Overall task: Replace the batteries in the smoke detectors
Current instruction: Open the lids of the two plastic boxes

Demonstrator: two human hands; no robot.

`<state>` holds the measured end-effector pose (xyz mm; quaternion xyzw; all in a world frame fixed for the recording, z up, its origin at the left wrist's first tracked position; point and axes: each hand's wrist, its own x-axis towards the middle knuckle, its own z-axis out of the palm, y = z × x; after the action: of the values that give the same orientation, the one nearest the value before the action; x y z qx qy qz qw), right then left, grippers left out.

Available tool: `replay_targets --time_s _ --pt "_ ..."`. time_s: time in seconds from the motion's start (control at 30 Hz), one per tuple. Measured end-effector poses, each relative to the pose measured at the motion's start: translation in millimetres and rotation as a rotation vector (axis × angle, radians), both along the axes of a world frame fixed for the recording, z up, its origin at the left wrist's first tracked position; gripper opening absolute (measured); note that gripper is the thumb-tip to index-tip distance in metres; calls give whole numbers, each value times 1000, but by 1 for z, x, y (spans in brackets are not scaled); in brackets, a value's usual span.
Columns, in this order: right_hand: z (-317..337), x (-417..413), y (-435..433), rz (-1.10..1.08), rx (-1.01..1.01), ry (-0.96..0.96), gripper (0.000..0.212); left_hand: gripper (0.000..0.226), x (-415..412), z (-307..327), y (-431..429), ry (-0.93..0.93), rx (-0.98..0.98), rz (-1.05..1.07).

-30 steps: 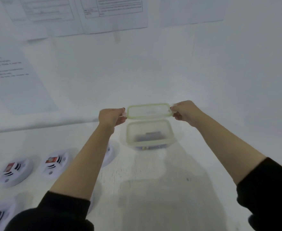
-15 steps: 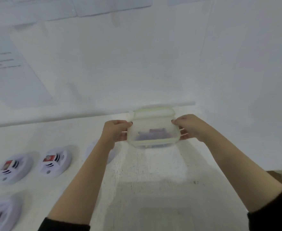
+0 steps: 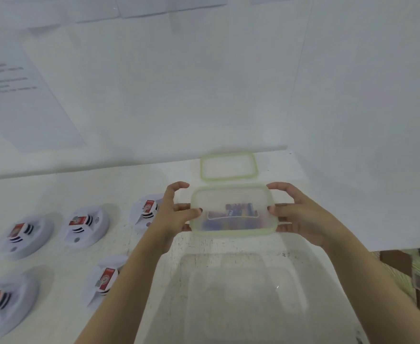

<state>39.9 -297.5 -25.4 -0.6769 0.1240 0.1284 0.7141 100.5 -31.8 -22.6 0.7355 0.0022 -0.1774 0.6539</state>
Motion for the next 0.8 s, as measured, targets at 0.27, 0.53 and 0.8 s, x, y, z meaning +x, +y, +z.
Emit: replay_targets --time_s 0.27,0.53,0.8 --pt "-3 5 5 -85 -8 -125 21 39 -1 -12 -1 57 -147 -159" --pt "11 -10 8 234 -343 150 84 62 4 -6 -1 -98 -6 -231" --pt "2 12 21 -210 -171 -70 79 41 12 -2 -7 -62 140 -349"
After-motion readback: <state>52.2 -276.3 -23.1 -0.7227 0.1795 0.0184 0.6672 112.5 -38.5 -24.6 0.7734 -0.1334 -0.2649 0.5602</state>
